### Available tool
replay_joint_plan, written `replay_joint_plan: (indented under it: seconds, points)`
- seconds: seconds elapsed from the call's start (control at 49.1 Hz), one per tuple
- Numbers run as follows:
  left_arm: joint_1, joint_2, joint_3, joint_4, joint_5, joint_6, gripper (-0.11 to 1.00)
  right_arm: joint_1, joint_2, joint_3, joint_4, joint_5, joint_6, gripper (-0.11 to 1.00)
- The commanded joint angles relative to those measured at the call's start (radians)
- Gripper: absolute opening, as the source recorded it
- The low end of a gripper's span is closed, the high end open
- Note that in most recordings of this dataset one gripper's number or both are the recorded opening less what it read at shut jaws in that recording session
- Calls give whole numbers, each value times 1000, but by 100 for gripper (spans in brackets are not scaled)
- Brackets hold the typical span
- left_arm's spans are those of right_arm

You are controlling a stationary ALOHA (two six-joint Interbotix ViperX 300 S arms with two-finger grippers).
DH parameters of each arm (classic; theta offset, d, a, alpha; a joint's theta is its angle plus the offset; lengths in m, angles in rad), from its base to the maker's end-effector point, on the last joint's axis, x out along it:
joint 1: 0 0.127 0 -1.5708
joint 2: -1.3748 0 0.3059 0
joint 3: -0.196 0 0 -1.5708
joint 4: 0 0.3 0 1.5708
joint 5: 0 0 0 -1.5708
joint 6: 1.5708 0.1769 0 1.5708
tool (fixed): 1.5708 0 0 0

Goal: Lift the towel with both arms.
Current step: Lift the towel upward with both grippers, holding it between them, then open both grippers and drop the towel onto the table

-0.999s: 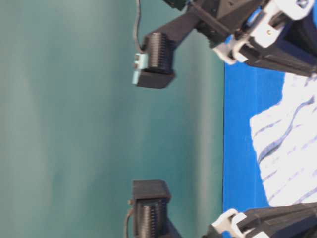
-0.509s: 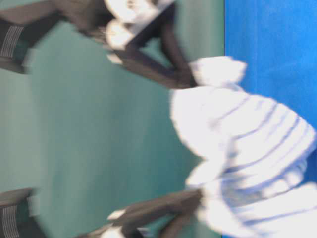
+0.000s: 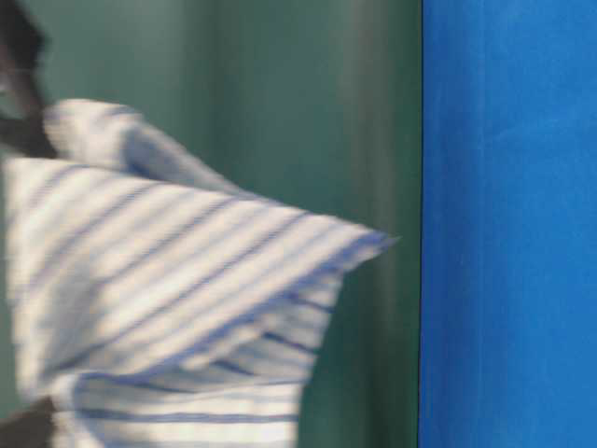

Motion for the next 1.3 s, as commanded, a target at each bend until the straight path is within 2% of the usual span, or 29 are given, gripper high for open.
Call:
replay_joint_plan:
  seconds: [0.0,0.224,0.55,0.795,0.856,1.06,1.121,1.162,1.284]
  points:
    - [2,-14,-78,2,34,-2,3,-3,-32,-75,-2,41,-2,8]
    - [2,17,-173,3,100,2,3,-3,-41,-130,0,118,2,8]
    - [-15,31,-181,3,95,46,3,-2,-37,-130,0,124,-3,8]
    - [-17,29,-178,3,78,51,5,-2,-37,-129,0,120,0,9]
    - [-18,28,-176,2,77,48,16,-2,-35,-129,-2,120,0,11]
    - [-23,12,-158,2,67,46,75,-3,-35,-121,-17,124,0,65]
    - [-23,6,-152,2,58,46,87,-2,-37,-118,-20,124,0,69]
    - [-23,3,-150,2,54,44,91,-2,-37,-117,-21,124,0,67]
    - [-23,5,-144,0,52,43,89,-2,-37,-114,-21,124,0,67]
